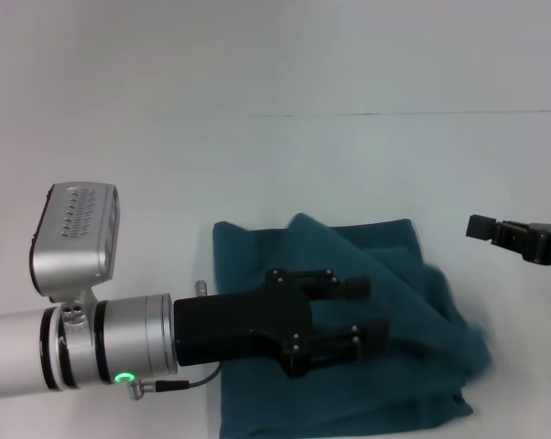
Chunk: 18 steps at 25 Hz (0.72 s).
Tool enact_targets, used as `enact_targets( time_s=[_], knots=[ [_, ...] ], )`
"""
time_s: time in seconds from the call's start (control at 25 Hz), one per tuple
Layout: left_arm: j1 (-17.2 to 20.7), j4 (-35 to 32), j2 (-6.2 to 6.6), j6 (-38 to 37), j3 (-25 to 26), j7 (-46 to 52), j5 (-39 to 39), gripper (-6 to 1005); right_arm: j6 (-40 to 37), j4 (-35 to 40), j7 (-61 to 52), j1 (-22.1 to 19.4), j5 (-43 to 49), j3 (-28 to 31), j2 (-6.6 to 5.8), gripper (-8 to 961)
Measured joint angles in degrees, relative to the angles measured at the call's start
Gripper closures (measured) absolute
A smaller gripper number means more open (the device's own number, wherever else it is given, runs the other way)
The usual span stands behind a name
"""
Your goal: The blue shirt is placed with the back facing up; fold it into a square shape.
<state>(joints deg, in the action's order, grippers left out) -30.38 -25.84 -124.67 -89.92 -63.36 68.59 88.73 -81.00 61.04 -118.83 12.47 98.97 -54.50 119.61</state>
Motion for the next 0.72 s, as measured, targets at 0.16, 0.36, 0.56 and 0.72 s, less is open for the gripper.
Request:
enact_targets(
  time_s=[0.16,0.36,0.56,0.72],
  knots=[
    [0.5,-0.2,0.25,-0.6,0.2,0.7,-0.1,450,0.2,0.1,0.0,0.8,0.2,0.9,-0.02,828],
    [2.5,-3.2,0.38,-0.9,1.8,1.5,-0.3,348,-0.1,0.2,-0.1,3.2,3.1,1.5,-0.08,824],
    [5.8,-10.0,0.40,-2.2,9.6,2.1,-0.5,218,-0.4,2.4,-0.1,6.3,8.9,1.1,0.08,819],
    [6.3,-11.1,0.98,-2.4,17.1,4.7,-0.3,116,-1.5,4.8,0.3,9.6,10.3,0.7,0.04,816]
  ],
)
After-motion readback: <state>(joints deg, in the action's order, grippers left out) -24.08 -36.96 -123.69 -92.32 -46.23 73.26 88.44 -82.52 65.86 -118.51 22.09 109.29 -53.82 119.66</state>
